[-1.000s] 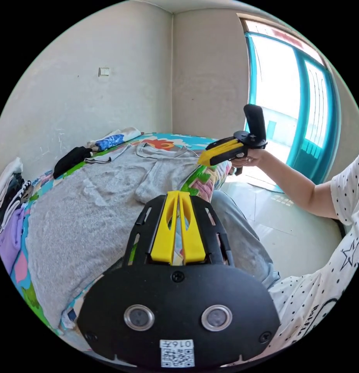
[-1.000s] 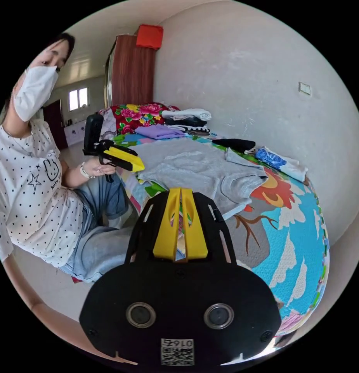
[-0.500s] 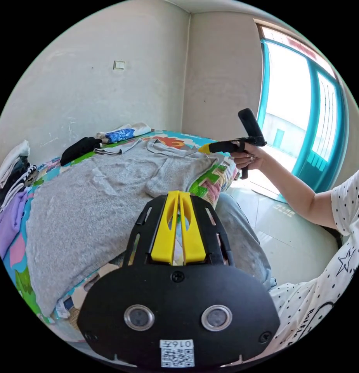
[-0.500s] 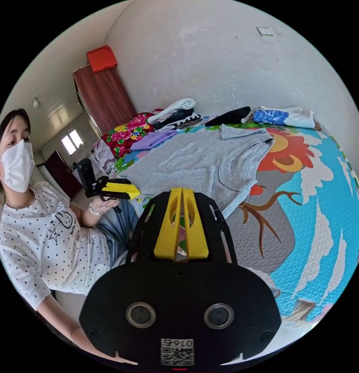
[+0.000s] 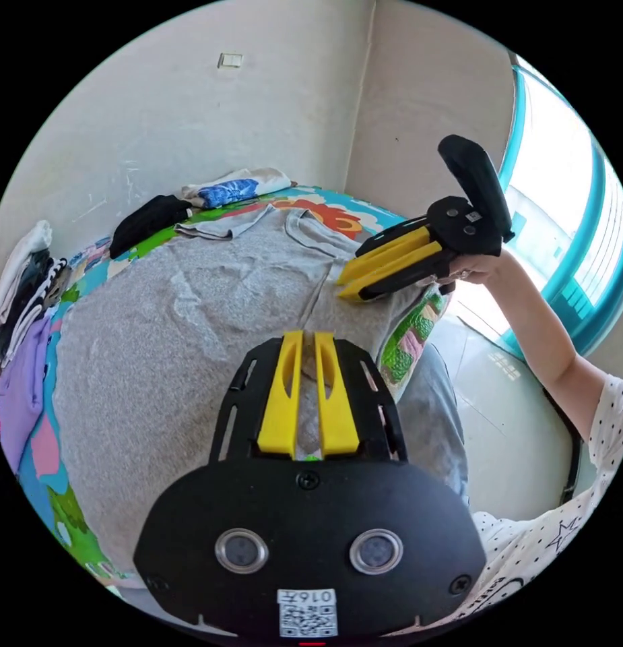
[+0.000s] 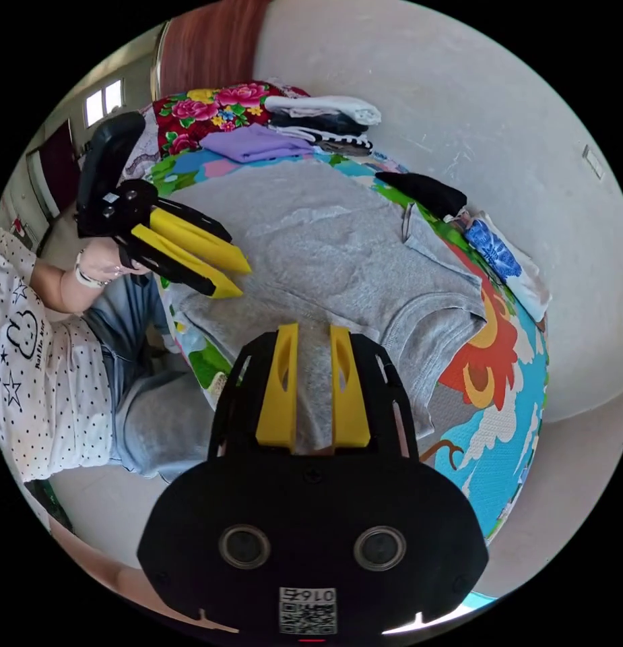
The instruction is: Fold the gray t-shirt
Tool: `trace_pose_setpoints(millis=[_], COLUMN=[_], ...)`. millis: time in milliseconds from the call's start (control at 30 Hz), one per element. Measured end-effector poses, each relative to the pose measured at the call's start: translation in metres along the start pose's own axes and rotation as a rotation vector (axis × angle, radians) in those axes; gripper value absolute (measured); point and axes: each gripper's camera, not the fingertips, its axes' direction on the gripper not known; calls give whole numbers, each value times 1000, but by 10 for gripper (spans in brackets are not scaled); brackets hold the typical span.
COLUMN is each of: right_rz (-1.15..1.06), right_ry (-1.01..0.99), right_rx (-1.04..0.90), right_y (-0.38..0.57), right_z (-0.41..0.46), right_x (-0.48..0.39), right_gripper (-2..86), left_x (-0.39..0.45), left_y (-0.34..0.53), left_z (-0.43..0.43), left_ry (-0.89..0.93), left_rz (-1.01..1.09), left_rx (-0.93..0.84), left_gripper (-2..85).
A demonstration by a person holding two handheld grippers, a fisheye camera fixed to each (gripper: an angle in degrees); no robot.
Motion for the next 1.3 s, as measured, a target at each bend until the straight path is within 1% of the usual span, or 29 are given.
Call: trace_pose_setpoints(millis=[67,267,400,467,533,633,767,833,900,967,1067,1167,1300], right_rz=[12,16,40,43,36,53,102,92,53,17,40,43,36], right_ry=[11,-13,-17,-22,-32,-51,-8,4,-8,-12,18,-30,-19], right_rx=[1,36,67,36,6,24,82,82,57,14,-9,-20,-23], right_y=[-11,-22,-29,-35,-39,-41,-30,-22,-14,-8,-9,-12,-13], right_z=[5,7,10,21,30,30,9,2,-2,2,10,19,23], right_x=[0,3,8,10,10,13,20,19,16,12,15,18,19], right_gripper=[18,-2,-3,-2,-1,5,19,20,20,20,21,24,19], left_x=[-3,-10,-13,-13,-13,-16,-23,-19,-4,9,24,26,18], left_y=[2,1,-5,-5,-4,-3,0,0,-4,-8,-10,-7,-4], left_z=[-4,-11,-4,0,-1,-6,-20,-26,-26,-20,-5,6,10], left_ry=[28,31,26,28,20,17,0,29,93,113,73,62,80], left_rz=[-20,-33,-31,-27,-25,-35,-74,-62,3,57,97,100,78], left_rx=[30,60,28,14,24,34,76,95,96,78,33,4,15], left_gripper=[-2,-8,-7,-7,-7,-5,-8,-8,-9,-9,-9,-9,-9])
